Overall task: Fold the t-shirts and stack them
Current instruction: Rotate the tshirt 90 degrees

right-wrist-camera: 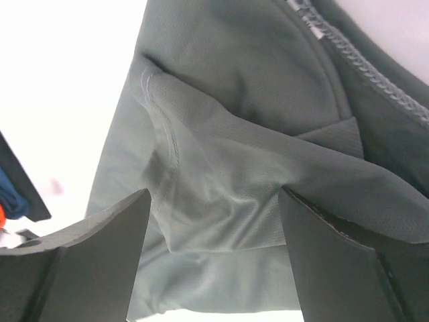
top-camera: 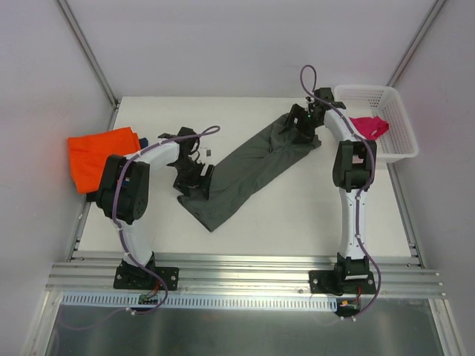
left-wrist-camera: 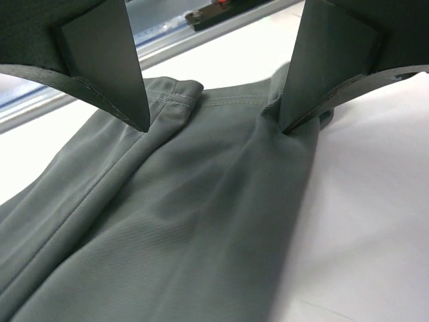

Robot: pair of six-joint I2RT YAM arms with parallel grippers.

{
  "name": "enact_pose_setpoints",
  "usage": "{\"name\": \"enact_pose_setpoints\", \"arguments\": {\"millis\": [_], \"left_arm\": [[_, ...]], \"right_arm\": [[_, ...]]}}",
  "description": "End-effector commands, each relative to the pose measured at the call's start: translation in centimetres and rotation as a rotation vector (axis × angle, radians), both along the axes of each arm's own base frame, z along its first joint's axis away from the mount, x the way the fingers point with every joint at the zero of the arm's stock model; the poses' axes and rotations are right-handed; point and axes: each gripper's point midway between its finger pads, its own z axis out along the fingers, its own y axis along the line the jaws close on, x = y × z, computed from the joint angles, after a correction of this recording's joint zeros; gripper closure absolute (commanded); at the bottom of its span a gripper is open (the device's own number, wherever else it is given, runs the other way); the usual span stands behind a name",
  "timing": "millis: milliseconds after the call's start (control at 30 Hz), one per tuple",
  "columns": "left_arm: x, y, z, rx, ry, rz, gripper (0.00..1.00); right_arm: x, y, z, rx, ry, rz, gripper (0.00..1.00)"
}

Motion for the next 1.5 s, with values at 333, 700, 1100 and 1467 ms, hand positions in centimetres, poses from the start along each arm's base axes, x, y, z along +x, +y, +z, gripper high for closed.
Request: {"name": "enact_pose_setpoints", "arguments": {"millis": [333,700,1100,1467], "left_arm": [[-5.7,-3.7,0.8,-0.053,0.091,-0.072,0.21],[-6.7,-4.4,3.1,-0.03,-0.045,-0.157,0.21],[-1.1,-2.3,6.0,-0.063,-0.167,-0.043,0.21],[0.8,-1.7,3.3,-0.057,-0.07,0.019,0.22]], "right_arm": [[7.0,6.2,2.2,0.136,-0.217,0.0,0.19],[7.1,8.7,8.3,0.153,-0.375,0.083,0.17],[-1.6,6.3,13.1,0.033,-0.314,0.149,0.15],[-2.9,5.4,8.3,0.035,-0.17,0.137,0.15]]}}
